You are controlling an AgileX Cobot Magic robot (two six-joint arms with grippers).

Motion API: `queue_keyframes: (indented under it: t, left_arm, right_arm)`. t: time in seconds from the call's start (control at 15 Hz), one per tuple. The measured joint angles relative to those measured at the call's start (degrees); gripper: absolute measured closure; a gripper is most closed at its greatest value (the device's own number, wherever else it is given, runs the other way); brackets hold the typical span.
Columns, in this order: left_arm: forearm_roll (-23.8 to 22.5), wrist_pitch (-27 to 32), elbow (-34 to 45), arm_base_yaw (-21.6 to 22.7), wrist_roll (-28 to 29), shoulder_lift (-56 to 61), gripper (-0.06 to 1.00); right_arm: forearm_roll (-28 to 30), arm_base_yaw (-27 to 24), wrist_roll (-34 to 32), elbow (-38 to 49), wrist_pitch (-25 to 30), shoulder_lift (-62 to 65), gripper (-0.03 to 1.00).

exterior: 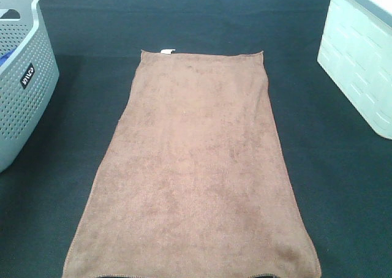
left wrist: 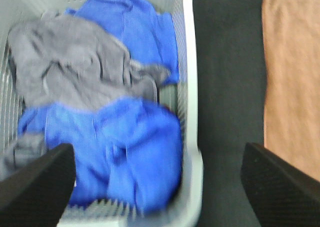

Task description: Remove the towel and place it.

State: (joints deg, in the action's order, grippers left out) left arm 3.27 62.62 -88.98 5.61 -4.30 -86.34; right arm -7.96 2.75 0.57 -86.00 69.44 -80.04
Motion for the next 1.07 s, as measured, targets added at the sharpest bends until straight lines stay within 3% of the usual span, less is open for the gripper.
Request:
queue_keyframes:
  t: [0.13,0.4,0.87,1.07]
  left_arm:
    - [0.06,-3.09,14.9,0.0,0.4,13.98,0.1]
    - [0.8,-3.5,37.36,0.0,0.69,38.5,0.11]
    - [0.46,-3.44,58.38,0.0,0.8,70.53,0.11]
    - [0.46,-3.04,60.16,-2.35,0.86,75.17,0.11]
  right_arm:
    - [0.4,0.0,-0.57,11.97,0.17,12.2,0.21]
    - [0.69,0.0,-3.15,32.03,0.63,36.27,0.21]
    - [5.16,0.0,-2.01,46.81,0.63,67.84,0.21]
    - [5.16,0.0,-0.86,51.22,-0.52,77.01,0.21]
